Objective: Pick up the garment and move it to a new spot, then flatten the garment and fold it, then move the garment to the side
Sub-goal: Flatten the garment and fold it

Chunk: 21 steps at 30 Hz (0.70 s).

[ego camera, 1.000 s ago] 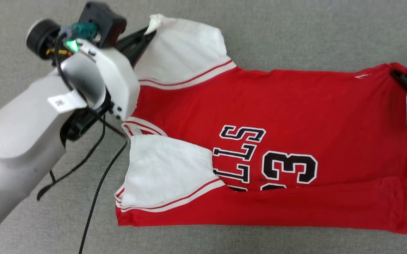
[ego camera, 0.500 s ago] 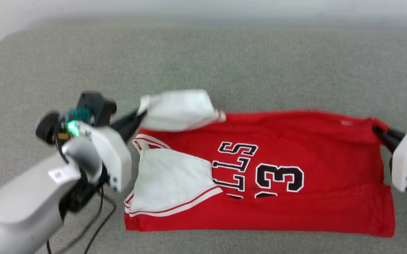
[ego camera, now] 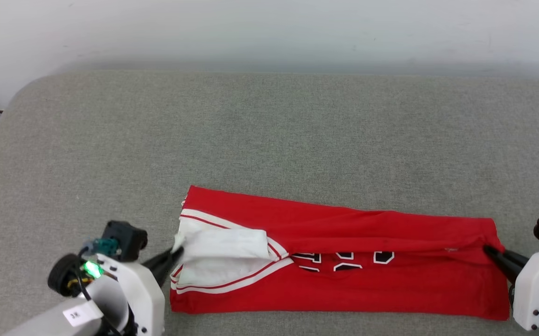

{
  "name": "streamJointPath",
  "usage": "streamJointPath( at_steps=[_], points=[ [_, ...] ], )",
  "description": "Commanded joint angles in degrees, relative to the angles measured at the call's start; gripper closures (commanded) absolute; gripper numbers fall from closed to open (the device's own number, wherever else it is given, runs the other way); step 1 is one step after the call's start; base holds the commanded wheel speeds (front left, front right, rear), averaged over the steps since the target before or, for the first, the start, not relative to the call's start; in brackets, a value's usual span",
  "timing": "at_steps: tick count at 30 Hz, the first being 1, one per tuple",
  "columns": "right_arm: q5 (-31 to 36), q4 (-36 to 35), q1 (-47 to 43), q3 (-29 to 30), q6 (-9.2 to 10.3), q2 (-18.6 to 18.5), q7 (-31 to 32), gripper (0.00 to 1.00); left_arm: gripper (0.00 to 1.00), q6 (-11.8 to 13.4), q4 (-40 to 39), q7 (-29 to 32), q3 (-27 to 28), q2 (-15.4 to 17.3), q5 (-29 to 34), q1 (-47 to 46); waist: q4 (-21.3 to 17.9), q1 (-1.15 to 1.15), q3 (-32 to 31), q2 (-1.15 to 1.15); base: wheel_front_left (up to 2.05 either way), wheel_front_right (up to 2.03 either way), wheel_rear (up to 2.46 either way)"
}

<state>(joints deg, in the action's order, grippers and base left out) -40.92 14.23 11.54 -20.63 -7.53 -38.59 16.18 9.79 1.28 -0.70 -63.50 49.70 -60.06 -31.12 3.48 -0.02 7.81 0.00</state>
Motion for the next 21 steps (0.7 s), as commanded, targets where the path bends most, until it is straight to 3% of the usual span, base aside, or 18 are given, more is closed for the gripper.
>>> streamJointPath(
  at_steps=[1, 15, 16, 17, 18, 21],
  points=[
    [-0.6, -0.6, -2.0, 0.8, 0.09, 0.7, 0.3, 1.0, 1.0, -0.2, 0.3, -0.2, -0.7, -1.0, -0.8, 1.8, -0.1, 0.02, 0.1, 0.0, 0.0, 0.0, 0.0],
    [0.2, 0.8, -7.4, 3.0, 0.09, 4.2, 0.4, 1.0, 1.0, -1.4, 9.2, -1.6, -2.2, -6.3, -1.6, 3.8, -0.3, 0.02, 1.9, 0.0, 0.0, 0.0, 0.0],
    [0.1, 0.8, -7.4, 3.3, 0.09, 4.5, 0.0, 0.94, 0.79, -1.0, 9.7, -2.3, -2.0, -6.5, -1.5, 3.9, -0.4, 0.02, 1.6, 0.0, 0.0, 0.0, 0.0],
    [0.3, 0.8, -7.3, 3.8, 0.09, 4.5, -0.5, 0.05, 0.0, -0.5, 10.0, -3.2, -1.7, -6.7, -1.2, 3.9, -0.5, 0.02, 1.4, 0.0, 0.0, 0.0, 0.0],
    [0.5, 0.8, -7.1, 4.3, 0.09, 4.6, -0.8, 0.0, 0.0, 0.0, 10.1, -4.1, -1.3, -7.0, -1.5, 4.2, -0.6, 0.02, 1.0, 0.0, 0.0, 0.0, 0.0],
    [-0.6, -0.8, -7.5, 5.9, 0.08, 4.9, -1.6, 0.0, 0.0, 2.1, 9.7, -8.3, 0.2, -7.5, -0.8, 5.1, -0.6, 0.02, 0.2, 0.0, 0.0, 0.0, 0.0]
  ],
)
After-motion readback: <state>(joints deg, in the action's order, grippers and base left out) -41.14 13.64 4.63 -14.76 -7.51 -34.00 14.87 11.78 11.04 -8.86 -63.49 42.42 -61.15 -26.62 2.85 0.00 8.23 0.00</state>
